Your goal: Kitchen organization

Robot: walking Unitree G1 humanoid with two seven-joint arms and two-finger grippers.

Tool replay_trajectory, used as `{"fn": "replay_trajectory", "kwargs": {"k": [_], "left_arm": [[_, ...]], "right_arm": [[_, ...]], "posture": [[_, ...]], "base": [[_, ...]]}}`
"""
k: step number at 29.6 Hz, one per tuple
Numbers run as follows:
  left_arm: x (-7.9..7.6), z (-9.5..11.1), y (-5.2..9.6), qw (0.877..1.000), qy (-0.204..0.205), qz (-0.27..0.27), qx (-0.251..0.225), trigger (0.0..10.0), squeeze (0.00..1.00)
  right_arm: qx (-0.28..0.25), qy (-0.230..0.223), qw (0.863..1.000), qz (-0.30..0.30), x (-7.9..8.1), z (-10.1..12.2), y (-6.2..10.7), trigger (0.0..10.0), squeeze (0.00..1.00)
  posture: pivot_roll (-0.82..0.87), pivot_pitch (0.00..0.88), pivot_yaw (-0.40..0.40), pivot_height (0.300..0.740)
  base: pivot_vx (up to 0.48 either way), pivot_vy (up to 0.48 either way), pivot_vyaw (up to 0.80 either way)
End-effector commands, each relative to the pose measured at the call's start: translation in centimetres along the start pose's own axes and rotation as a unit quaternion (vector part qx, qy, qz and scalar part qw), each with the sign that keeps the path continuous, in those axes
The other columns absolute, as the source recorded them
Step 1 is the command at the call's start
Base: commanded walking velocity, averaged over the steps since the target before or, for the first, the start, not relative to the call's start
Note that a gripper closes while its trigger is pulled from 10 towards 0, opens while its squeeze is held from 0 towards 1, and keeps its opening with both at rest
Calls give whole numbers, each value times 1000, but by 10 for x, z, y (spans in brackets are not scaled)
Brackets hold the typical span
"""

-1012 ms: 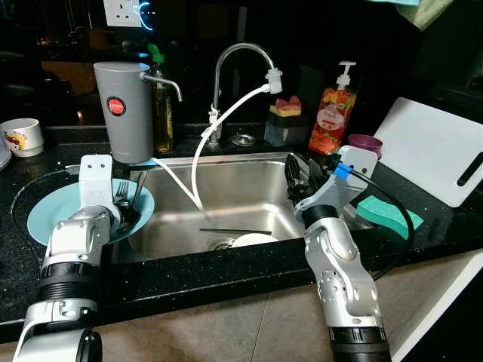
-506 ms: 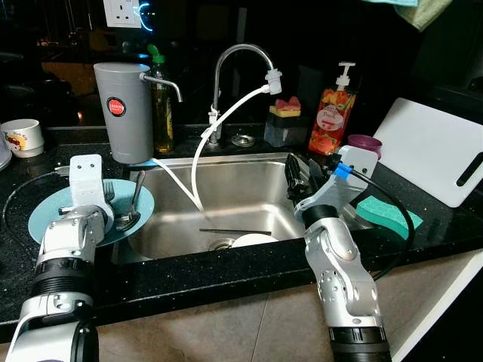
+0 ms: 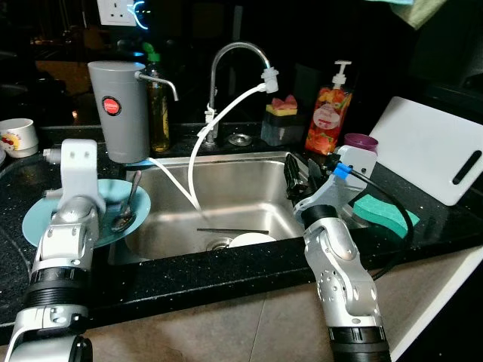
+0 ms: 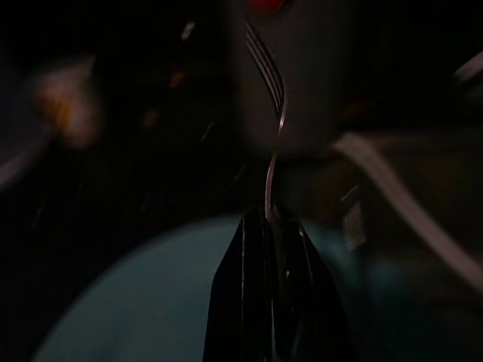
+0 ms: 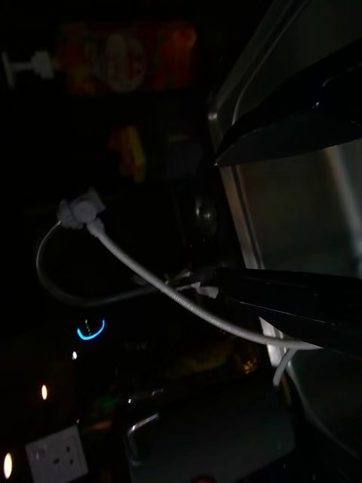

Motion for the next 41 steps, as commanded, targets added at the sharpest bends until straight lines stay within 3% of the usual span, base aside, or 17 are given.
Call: {"fn": "replay_trajectory", "kwargs": {"k": [1, 4, 6, 8, 9, 11, 12, 13, 18, 21, 30, 41], "left_arm": [[-28, 24, 7, 996, -9, -76, -52, 10000, 0], [-41, 33, 13, 990, -15, -119, -74, 10000, 0], [-61, 42, 25, 976, -34, -190, -98, 10000, 0], [-85, 44, 42, 951, -40, -286, -109, 10000, 0], [-85, 44, 42, 951, -40, -286, -109, 10000, 0], [-100, 42, 56, 928, -34, -353, -111, 10000, 0], [-100, 42, 56, 928, -34, -353, -111, 10000, 0], [-108, 38, 65, 917, -35, -382, -110, 10000, 0], [-114, 36, 71, 909, -32, -402, -105, 10000, 0], [-118, 36, 81, 894, -20, -436, -104, 10000, 0], [-118, 47, 93, 869, 12, -481, -118, 10000, 0], [-123, 38, 105, 848, -2, -521, -100, 10000, 0]], "right_arm": [[-7, 0, 1000, 11, 3, 3, 0, 10000, 0], [-10, -1, 1000, 24, 5, 4, 0, 10000, 0], [-16, -2, 998, 59, 13, 8, 2, 10000, 0], [-24, -35, 993, 114, 26, 16, 6, 10000, 0], [-24, -35, 993, 114, 26, 16, 6, 10000, 0], [-33, -77, 983, 166, 38, 25, 11, 10000, 0], [-33, -77, 983, 166, 38, 25, 11, 10000, 0], [-46, -112, 967, 223, 50, 33, 20, 10000, 0], [-50, -140, 953, 263, 57, 37, 28, 10000, 0], [-40, -161, 944, 287, 61, 36, 34, 10000, 0], [22, -152, 953, 263, 54, 13, 32, 10000, 0], [28, -183, 950, 252, 50, 13, 30, 10000, 0]], "posture": [[118, 38, -93, 740], [118, 38, -93, 740], [108, 34, -87, 740], [102, 35, -84, 740], [102, 35, -84, 740], [97, 34, -80, 740], [97, 34, -80, 740], [97, 34, -80, 740], [91, 34, -75, 740], [88, 35, -76, 740], [90, 34, -77, 740], [99, 35, -77, 740]], "base": [[0, 0, 0], [0, 0, 0], [0, 0, 0], [0, 0, 0], [0, 0, 0], [0, 0, 0], [0, 0, 0], [0, 0, 0], [0, 0, 0], [0, 0, 0], [0, 0, 0], [0, 0, 0]]}}
Point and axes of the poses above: a point about 5 cm out from each wrist's last joint towards the gripper, its own y axis pointing back from the gripper into the wrist, its own z axis along the axis of the wrist's last joint, x = y × z, the point moved 1 cm from there along -y, pointing out of the wrist towards the gripper, and after that the axes turned 9 degrees about y, right-handed, at the moved point
